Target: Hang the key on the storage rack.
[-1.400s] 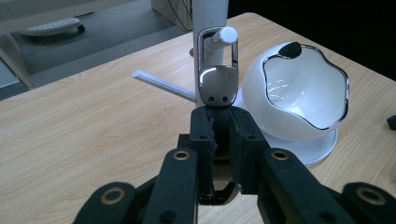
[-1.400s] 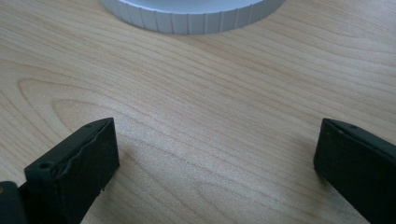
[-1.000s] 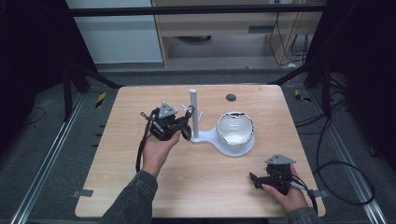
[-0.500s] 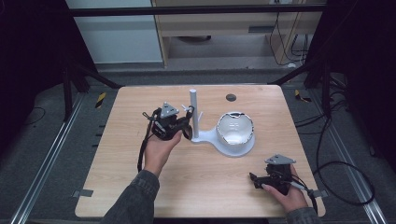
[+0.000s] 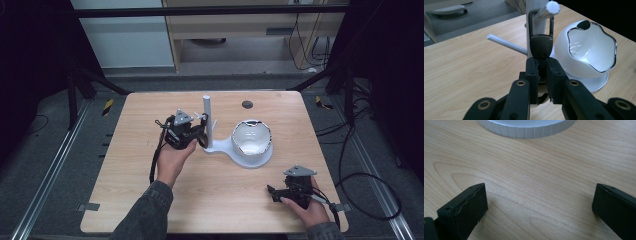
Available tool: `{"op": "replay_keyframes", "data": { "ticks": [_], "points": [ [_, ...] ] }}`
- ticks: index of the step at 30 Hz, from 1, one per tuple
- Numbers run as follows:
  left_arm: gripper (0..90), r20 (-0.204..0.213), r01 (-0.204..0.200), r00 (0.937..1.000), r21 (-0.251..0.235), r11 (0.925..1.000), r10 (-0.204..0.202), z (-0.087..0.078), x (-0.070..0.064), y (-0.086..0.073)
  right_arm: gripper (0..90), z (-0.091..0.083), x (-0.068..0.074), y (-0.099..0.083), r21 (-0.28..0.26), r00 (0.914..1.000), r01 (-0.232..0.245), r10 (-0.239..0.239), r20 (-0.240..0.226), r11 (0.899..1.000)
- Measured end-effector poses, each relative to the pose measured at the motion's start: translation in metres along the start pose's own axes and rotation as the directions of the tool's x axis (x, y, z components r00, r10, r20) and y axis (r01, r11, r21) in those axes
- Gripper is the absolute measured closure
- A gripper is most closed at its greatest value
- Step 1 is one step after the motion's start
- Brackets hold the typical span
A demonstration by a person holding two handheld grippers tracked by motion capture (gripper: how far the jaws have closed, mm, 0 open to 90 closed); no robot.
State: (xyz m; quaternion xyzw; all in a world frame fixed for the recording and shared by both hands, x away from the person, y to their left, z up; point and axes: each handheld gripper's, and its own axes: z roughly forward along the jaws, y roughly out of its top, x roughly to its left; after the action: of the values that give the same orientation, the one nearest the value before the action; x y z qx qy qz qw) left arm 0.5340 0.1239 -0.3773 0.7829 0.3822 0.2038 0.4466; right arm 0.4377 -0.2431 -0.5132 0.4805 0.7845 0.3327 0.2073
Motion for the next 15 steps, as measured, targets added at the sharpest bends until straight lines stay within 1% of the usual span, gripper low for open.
{"op": "replay_keyframes", "data": {
  "ticks": [3, 4, 5, 6, 7, 8, 9, 10, 12, 15],
  "points": [
    [78.0, 0.006, 0.007, 1.0000, -0.006, 1.0000, -0.007, 0.001, 0.001, 0.000, 0.4, 0.000, 0.000, 0.000, 0.000, 1.0000, 0.000, 0.000, 0.000, 1.000],
    [75.5, -0.002, 0.005, 1.0000, -0.011, 0.9999, -0.005, 0.001, 0.001, 0.000, 0.4, 0.000, 0.000, 0.000, 0.000, 1.0000, 0.001, -0.001, -0.001, 1.000],
    [72.2, -0.014, 0.001, 0.9999, -0.018, 0.9998, -0.001, 0.000, 0.000, 0.001, 0.4, 0.000, 0.000, 0.000, 0.000, 1.0000, 0.001, -0.001, -0.001, 1.000],
    [68.6, -0.014, 0.001, 0.9999, -0.018, 0.9998, -0.001, 0.000, 0.000, 0.001, 0.4, 0.000, 0.000, 0.000, 0.000, 1.0000, 0.001, -0.001, -0.001, 1.000],
    [63.3, -0.044, -0.019, 0.9989, -0.023, 0.9996, 0.018, -0.002, -0.001, 0.001, 0.4, 0.000, 0.000, 0.000, -0.001, 1.0000, 0.004, -0.004, -0.002, 1.000],
    [60.0, -0.053, -0.024, 0.9983, -0.025, 0.9994, 0.023, -0.003, -0.001, 0.001, 0.4, 0.000, 0.000, 0.000, -0.001, 1.0000, 0.003, -0.003, -0.001, 1.000],
    [56.5, -0.053, -0.024, 0.9983, -0.025, 0.9994, 0.023, -0.003, -0.001, 0.001, 0.4, 0.000, 0.000, 0.000, -0.001, 1.0000, 0.003, -0.003, -0.001, 1.000],
    [53.1, -0.061, -0.034, 0.9976, -0.017, 0.9993, 0.032, -0.005, -0.001, 0.000, 0.4, 0.000, 0.000, 0.000, -0.001, 1.0000, 0.005, -0.005, -0.001, 1.000],
    [47.2, -0.070, -0.038, 0.9969, -0.012, 0.9992, 0.037, -0.007, -0.001, -0.001, 0.4, 0.000, 0.000, 0.000, -0.001, 1.0000, 0.004, -0.004, -0.001, 1.000],
    [38.1, -0.062, -0.030, 0.9977, -0.004, 0.9995, 0.030, -0.010, 0.000, -0.004, 0.4, 0.000, 0.000, 0.000, 0.000, 1.0000, 0.002, -0.002, -0.002, 1.000]
  ]
}}
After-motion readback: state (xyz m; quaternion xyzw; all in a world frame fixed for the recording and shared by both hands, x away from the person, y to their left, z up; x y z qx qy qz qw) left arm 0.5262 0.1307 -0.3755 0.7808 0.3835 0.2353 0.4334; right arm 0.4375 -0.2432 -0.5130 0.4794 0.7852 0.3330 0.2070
